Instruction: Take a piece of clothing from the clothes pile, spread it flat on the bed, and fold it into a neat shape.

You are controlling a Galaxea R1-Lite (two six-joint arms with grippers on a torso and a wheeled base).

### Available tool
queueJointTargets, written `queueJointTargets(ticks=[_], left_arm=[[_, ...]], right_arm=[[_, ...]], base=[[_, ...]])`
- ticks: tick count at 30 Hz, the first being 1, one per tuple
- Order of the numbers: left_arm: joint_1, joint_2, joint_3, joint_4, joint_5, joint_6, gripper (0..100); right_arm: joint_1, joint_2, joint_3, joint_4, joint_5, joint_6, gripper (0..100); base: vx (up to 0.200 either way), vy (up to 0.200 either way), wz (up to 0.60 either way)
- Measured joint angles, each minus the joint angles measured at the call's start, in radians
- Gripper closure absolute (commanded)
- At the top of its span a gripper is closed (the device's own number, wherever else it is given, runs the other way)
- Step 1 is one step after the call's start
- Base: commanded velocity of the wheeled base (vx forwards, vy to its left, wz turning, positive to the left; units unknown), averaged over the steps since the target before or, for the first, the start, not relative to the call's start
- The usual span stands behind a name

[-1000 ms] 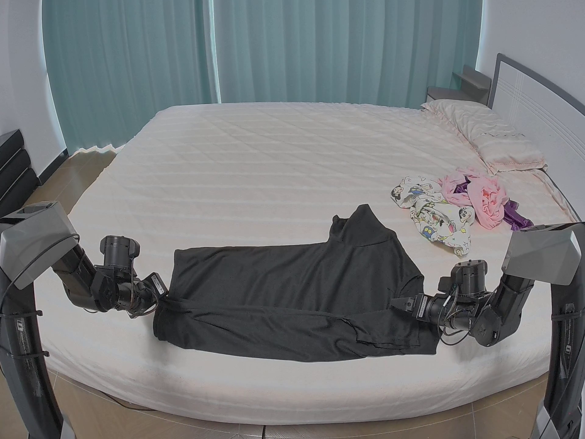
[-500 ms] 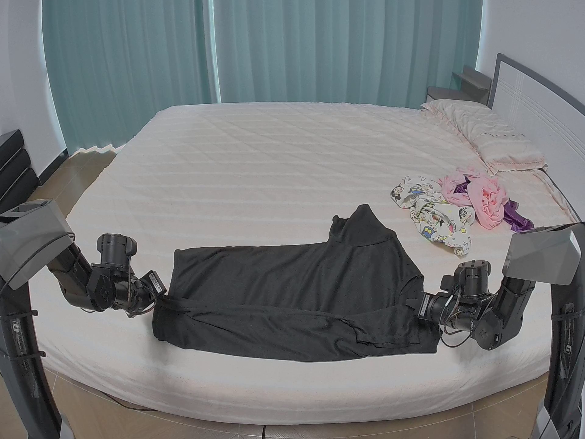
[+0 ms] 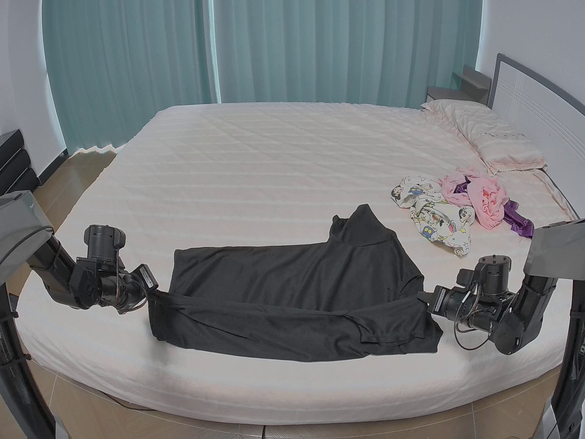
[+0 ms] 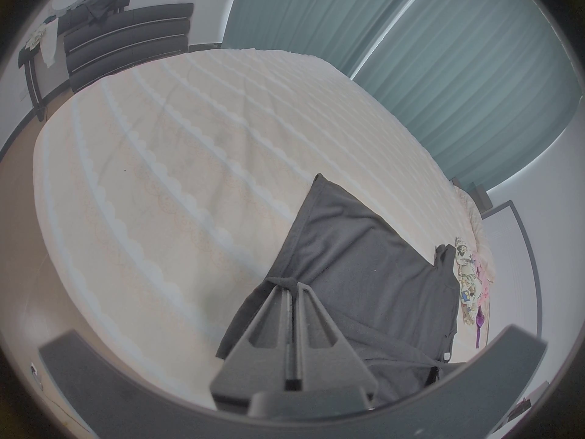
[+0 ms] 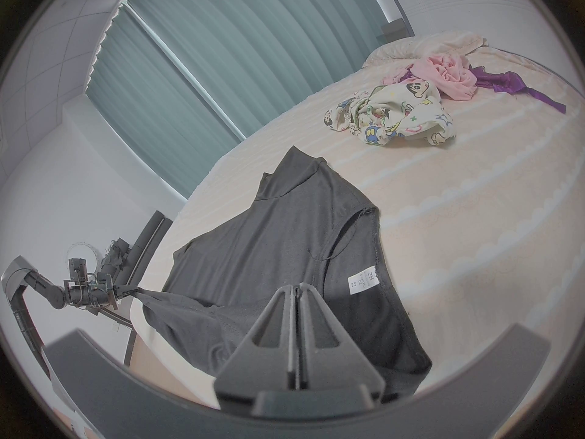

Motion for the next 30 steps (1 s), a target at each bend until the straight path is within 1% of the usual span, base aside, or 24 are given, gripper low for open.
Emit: queueJointTargets(ticks=[8, 15, 22, 30], left_arm=[[-0.002, -0.096, 0.037, 0.084, -0.017, 0.009, 100], [0.003, -0.214, 0.1, 0.201, -0.021, 0.052, 100], [-0.001, -0.302, 0.198, 0.23, -0.022, 0.107, 100], [-0.016, -0.355, 0.285, 0.233, -0.037, 0.12, 100]], right_arm=[[-0.017, -0.082, 0.069, -0.004, 0.035, 0.004, 100], [-0.024, -0.159, 0.173, -0.054, 0.047, 0.006, 100], [-0.025, -0.2, 0.272, -0.163, 0.054, 0.008, 100], [-0.028, -0.215, 0.37, -0.267, 0.069, 0.031, 100]], base=[[0.0, 0.0, 0.0], [0.0, 0.0, 0.0], [0.0, 0.0, 0.0], [0.0, 0.0, 0.0]])
